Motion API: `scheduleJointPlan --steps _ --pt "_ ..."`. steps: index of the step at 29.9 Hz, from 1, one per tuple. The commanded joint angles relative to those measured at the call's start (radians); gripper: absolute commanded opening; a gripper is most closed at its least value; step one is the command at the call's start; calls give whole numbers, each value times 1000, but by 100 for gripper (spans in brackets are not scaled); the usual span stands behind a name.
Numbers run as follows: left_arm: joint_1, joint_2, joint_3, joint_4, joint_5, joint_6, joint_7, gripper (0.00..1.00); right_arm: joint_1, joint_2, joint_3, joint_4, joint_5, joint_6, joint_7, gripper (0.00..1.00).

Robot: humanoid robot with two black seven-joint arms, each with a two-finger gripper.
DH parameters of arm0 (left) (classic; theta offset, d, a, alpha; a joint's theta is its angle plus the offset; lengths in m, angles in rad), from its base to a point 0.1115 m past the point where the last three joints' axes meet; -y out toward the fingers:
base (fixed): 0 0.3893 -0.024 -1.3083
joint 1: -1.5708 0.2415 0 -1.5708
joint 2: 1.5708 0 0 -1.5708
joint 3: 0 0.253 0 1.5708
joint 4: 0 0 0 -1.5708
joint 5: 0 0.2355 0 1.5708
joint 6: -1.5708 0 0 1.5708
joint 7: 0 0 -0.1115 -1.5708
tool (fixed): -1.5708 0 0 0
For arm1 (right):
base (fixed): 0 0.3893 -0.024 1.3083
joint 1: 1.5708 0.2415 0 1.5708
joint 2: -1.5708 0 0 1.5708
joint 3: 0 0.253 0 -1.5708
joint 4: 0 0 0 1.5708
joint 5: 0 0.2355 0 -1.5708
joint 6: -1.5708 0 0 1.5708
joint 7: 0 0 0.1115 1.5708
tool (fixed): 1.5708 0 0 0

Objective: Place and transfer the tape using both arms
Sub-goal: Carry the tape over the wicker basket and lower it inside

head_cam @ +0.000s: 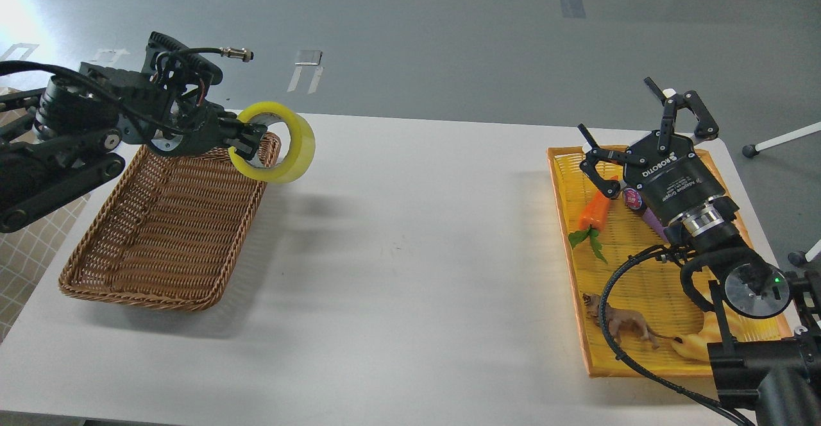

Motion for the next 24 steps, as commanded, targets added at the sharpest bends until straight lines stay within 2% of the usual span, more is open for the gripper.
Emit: scheduleJointPlan --steps 1,5,8,9,11,24 --pt "-1 6 36 64 11 0 -49 0 -5 0 0 0 0 0 0 99" --pt "-4 1 105 145 11 0 -86 0 -11 2 -1 0 2 0 0 99" --pt "-6 -3 140 202 11 0 -129 0 -15 2 -1 1 2 0 0 99" --pt "-6 -3 157 220 11 0 -157 0 -18 3 -1 1 2 0 0 99" --pt "-4 -6 186 251 11 0 -178 0 -19 3 -1 1 2 0 0 99" --pt "13 -19 273 320 6 0 -224 0 -28 3 0 3 2 0 0 99"
